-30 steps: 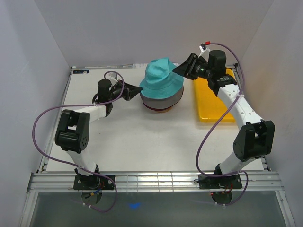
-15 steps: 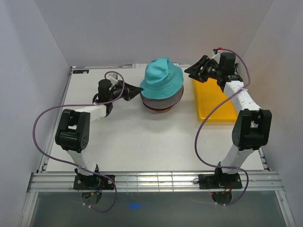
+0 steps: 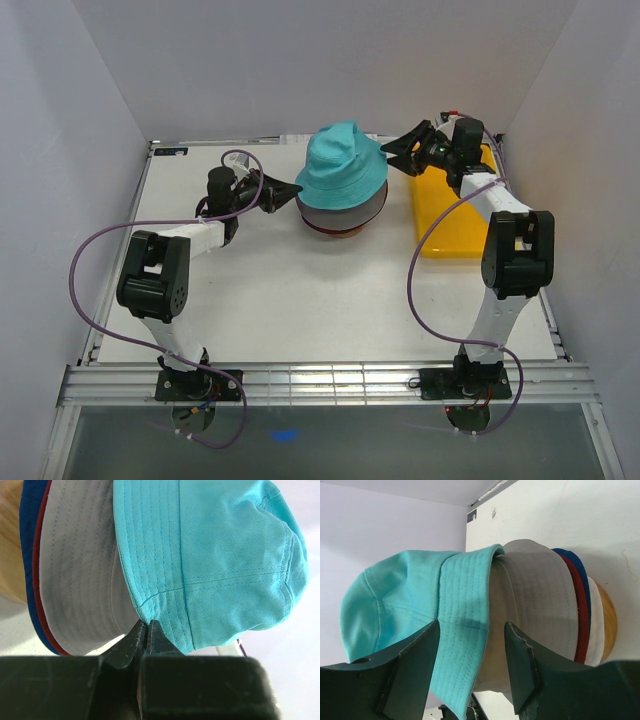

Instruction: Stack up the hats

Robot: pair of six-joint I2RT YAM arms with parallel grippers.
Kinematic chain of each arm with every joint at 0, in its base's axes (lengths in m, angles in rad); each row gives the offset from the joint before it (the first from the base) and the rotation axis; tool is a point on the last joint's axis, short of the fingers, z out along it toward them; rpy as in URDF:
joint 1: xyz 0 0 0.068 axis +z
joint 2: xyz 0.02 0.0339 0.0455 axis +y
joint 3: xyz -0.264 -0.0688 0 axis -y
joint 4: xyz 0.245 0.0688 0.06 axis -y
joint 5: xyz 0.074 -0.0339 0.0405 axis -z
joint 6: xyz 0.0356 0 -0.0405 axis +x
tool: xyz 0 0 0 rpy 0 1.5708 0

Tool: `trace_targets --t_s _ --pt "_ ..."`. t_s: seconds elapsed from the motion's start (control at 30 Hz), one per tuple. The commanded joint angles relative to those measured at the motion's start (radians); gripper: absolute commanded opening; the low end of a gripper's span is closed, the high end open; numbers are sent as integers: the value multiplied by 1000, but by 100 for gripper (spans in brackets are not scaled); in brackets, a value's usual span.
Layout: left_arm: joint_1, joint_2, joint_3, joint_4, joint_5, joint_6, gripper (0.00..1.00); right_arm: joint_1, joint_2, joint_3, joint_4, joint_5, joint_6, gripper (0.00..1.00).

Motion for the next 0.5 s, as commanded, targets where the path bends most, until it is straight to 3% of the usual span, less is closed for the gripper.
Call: trace_targets --t_s 0.0,0.13,0.37,0.47 --pt "-4 -5 32 -6 16 22 0 5 -22 -9 128 -33 68 60" --pt "-4 -5 35 -6 18 25 0 8 -30 -20 145 -34 83 57" --pt "-4 -3 32 -6 19 27 0 8 -34 -78 208 -47 126 35" --pt "-5 -2 30 -6 22 30 0 8 -37 -107 243 -54 143 32"
